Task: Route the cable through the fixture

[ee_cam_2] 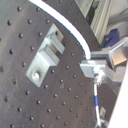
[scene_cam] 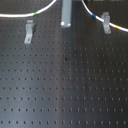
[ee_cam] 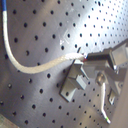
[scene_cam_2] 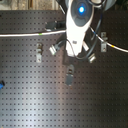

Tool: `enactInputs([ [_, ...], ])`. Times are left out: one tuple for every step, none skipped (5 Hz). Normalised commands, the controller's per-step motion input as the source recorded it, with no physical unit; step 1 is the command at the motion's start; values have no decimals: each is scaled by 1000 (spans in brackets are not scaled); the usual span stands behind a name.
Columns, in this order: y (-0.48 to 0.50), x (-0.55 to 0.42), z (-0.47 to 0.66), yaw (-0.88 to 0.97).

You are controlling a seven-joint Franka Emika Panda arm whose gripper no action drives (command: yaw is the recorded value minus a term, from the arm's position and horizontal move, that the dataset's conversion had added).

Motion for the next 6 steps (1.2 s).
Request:
enactInputs([
  [55, -309, 217, 714],
  [60, -218, 228, 514],
  [46, -115, 205, 411],
  [99, -20, 248, 403],
  [32, -43, 283, 474],
  [69, -85, 228, 491],
])
